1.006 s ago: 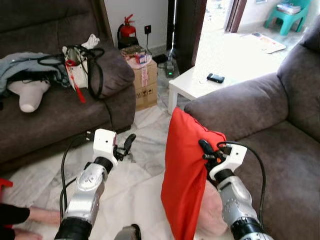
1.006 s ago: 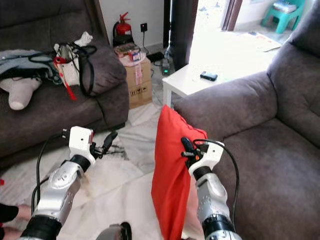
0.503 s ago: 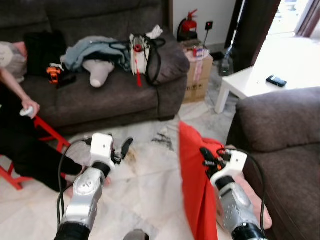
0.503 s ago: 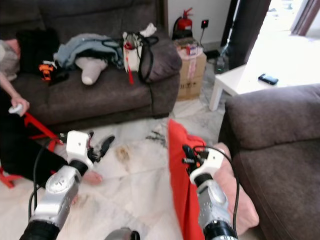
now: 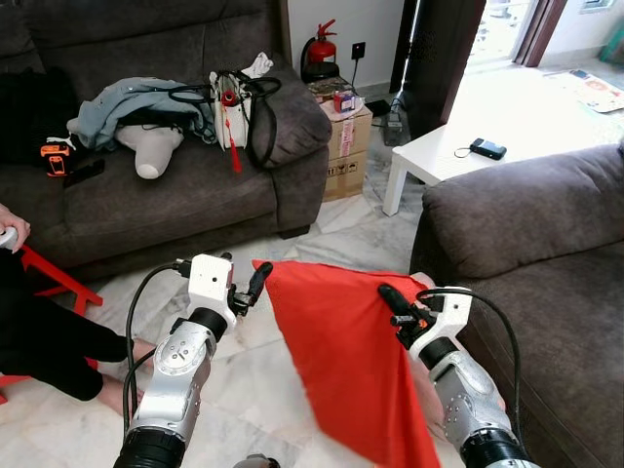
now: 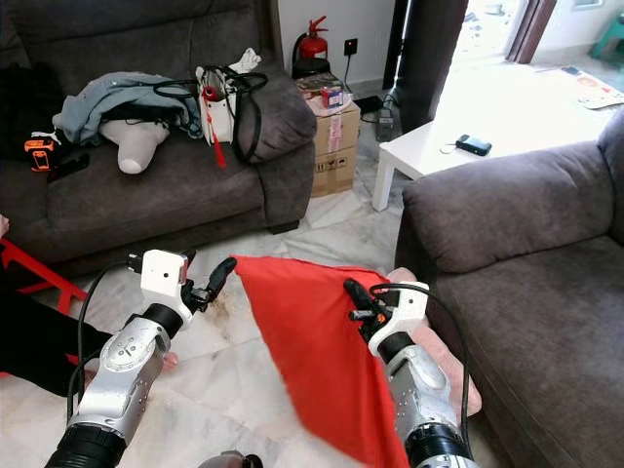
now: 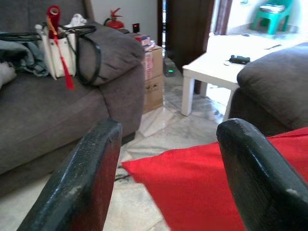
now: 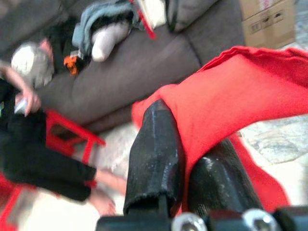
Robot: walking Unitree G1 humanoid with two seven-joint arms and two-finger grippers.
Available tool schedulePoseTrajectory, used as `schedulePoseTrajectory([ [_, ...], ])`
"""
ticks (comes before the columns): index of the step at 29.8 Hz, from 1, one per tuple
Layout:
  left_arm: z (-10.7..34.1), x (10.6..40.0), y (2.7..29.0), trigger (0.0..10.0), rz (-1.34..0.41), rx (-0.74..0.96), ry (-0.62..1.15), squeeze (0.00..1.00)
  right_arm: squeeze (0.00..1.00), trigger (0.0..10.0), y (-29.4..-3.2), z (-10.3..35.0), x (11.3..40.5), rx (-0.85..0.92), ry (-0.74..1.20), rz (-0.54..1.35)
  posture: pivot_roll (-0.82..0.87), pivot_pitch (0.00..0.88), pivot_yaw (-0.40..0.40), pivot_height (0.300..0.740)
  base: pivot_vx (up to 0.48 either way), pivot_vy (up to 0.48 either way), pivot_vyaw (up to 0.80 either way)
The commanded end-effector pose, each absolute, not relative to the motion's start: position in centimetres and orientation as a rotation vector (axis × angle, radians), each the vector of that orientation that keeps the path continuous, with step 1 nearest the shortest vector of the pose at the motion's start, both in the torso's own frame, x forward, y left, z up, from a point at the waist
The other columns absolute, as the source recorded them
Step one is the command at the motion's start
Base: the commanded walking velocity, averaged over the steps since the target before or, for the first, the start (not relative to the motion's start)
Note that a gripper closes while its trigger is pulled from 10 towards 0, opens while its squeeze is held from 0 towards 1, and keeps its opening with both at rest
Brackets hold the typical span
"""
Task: Move the pillow to the sofa from floor
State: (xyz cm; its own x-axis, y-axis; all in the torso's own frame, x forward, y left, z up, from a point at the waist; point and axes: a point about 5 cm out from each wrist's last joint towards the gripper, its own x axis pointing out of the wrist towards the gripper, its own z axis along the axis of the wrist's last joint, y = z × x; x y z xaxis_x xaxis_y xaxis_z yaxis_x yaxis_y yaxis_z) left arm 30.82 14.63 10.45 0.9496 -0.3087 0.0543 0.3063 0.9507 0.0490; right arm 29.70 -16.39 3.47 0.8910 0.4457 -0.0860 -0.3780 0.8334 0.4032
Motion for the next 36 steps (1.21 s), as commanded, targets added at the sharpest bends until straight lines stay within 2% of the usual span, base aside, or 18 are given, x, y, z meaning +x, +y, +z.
schedulePoseTrajectory([
  [1,10.5,30.5,14.9,10.0,-0.339,0.057,-0.052,0.00,0.00,10.0,-16.3,5.2,30.2,0.309,0.112,0.539,-0.03,0.083,0.013,0.740,0.000,0.000,0.00],
  [8,10.5,30.7,15.9,10.0,-0.368,0.081,-0.023,0.00,0.00,10.0,-17.2,4.9,29.4,0.264,0.149,0.620,-0.03,0.088,0.020,0.740,0.000,0.000,0.00],
  [13,10.6,30.8,16.0,10.0,-0.365,0.079,-0.016,0.00,0.00,10.0,-17.7,5.3,29.8,0.271,0.126,0.589,-0.03,0.089,0.022,0.740,0.000,0.000,0.00],
  [22,10.3,30.6,15.8,10.0,-0.357,0.060,-0.006,0.00,0.00,10.0,-16.9,5.9,30.0,0.284,0.073,0.576,-0.03,0.097,0.019,0.740,0.000,0.000,0.00],
  [28,10.2,30.6,16.0,10.0,-0.341,0.057,-0.005,0.00,0.00,10.0,-16.7,5.9,30.0,0.295,0.060,0.577,-0.03,0.098,0.016,0.740,0.000,0.000,0.75],
  [36,10.0,30.5,15.4,10.0,-0.351,0.049,-0.005,0.00,0.00,10.0,-16.6,5.8,30.1,0.293,0.073,0.557,-0.03,0.096,0.013,0.740,0.000,0.000,0.00],
])
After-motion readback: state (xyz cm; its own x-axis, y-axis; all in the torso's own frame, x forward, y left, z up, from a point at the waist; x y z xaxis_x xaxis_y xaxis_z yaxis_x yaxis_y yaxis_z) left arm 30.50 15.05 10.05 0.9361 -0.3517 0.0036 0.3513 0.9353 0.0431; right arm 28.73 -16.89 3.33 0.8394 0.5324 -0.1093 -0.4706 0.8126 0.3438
